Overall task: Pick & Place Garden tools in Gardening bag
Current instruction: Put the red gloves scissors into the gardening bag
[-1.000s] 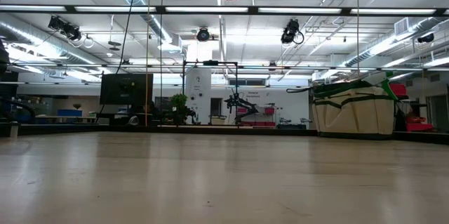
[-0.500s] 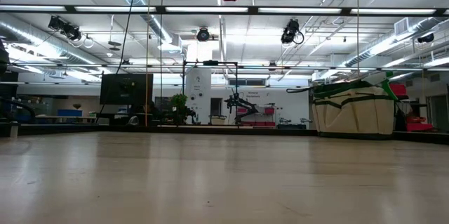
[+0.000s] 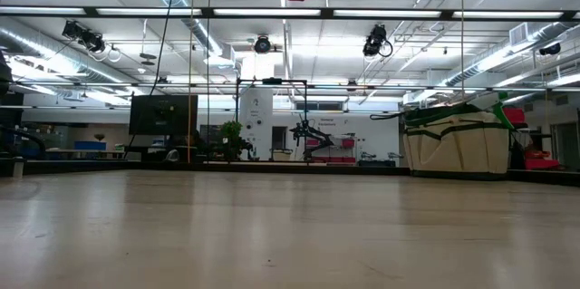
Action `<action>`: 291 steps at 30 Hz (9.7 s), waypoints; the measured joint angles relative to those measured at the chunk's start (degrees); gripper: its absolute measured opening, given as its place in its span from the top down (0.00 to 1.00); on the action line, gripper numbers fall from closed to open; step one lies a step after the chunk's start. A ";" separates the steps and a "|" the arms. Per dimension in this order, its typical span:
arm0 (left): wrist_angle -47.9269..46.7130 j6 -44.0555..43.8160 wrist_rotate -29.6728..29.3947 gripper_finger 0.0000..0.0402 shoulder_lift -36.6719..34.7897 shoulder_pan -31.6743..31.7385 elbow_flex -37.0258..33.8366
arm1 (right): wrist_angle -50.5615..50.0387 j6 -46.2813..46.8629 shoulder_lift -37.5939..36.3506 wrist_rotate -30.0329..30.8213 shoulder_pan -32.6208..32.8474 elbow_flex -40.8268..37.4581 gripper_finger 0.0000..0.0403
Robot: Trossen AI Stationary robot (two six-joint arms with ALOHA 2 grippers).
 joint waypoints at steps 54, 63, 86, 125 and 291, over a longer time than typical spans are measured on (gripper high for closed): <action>0.00 -0.72 0.01 0.97 0.00 0.00 0.00 | 0.00 -2.04 -0.04 -2.86 0.02 -0.02 0.99; 0.00 -0.96 -0.66 0.93 0.00 0.00 0.00 | 0.00 -3.07 -0.05 -2.97 0.02 -0.02 1.00; -7.67 -2.49 -1.75 0.69 -1.08 0.01 0.01 | -0.02 -3.11 -0.09 -3.02 0.00 -0.02 1.00; -20.40 0.59 -10.12 0.70 -4.50 1.88 -0.04 | 0.11 -3.11 -0.09 -3.02 0.00 -0.02 1.00; -22.75 1.15 -14.21 0.71 -11.04 3.23 0.00 | -43.45 1.47 -55.93 14.16 -14.61 -25.94 1.00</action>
